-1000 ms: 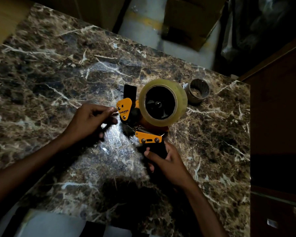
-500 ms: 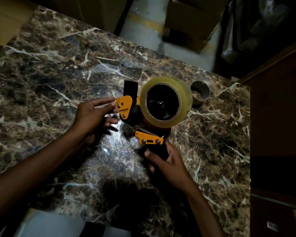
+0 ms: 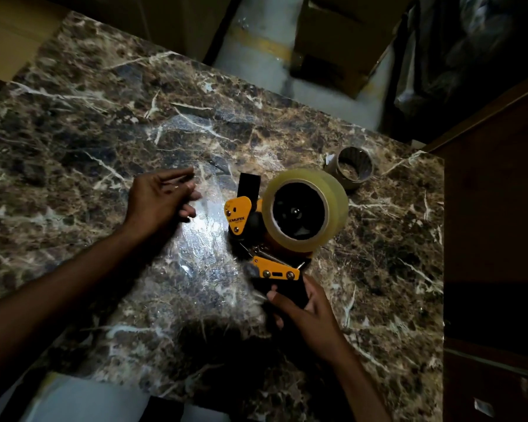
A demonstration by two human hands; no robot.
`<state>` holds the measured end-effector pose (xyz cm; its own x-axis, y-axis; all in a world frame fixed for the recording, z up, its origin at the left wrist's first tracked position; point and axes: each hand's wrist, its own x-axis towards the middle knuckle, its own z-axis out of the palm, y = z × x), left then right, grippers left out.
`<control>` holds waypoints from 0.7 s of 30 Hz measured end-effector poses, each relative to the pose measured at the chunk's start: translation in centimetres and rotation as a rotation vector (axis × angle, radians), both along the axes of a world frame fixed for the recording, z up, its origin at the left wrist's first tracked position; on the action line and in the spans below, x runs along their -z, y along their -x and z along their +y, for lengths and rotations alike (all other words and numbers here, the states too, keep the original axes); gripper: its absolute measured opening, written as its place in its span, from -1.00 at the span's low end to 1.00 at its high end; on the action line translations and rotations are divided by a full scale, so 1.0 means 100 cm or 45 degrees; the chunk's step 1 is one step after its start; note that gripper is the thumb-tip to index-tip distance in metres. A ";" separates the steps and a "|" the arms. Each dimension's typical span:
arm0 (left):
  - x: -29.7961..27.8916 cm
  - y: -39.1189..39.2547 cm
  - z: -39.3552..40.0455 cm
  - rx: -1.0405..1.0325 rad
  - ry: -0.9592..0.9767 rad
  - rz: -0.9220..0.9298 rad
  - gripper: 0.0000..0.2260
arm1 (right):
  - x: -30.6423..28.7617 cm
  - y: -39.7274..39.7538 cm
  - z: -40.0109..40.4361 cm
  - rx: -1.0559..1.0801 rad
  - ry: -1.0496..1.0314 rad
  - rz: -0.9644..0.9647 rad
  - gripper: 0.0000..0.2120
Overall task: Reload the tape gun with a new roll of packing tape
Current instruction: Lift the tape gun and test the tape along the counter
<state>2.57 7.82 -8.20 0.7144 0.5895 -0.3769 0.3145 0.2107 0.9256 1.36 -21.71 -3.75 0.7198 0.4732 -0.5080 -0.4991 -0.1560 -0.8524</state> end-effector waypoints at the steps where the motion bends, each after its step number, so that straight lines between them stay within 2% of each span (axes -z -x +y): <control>1: 0.001 0.000 0.004 0.024 -0.051 -0.005 -0.72 | 0.002 0.002 -0.005 -0.007 0.015 -0.002 -0.94; 4: -0.004 0.002 0.001 0.144 -0.160 -0.002 -0.74 | 0.007 0.007 -0.015 -0.034 0.037 0.037 -0.95; 9: -0.007 0.003 0.002 0.079 -0.066 0.002 -0.68 | 0.004 0.005 -0.011 -0.072 -0.003 0.022 -0.92; 13: -0.006 0.001 0.006 0.129 -0.072 0.023 -0.68 | 0.003 0.003 -0.012 -0.058 0.005 0.030 -0.89; 18: -0.007 0.001 0.016 0.323 -0.365 0.093 -0.73 | 0.011 0.005 -0.014 -0.021 0.022 0.064 -0.89; 21: -0.006 0.001 0.017 0.377 -0.452 0.135 -0.74 | 0.013 0.006 -0.015 -0.033 0.006 0.044 -0.89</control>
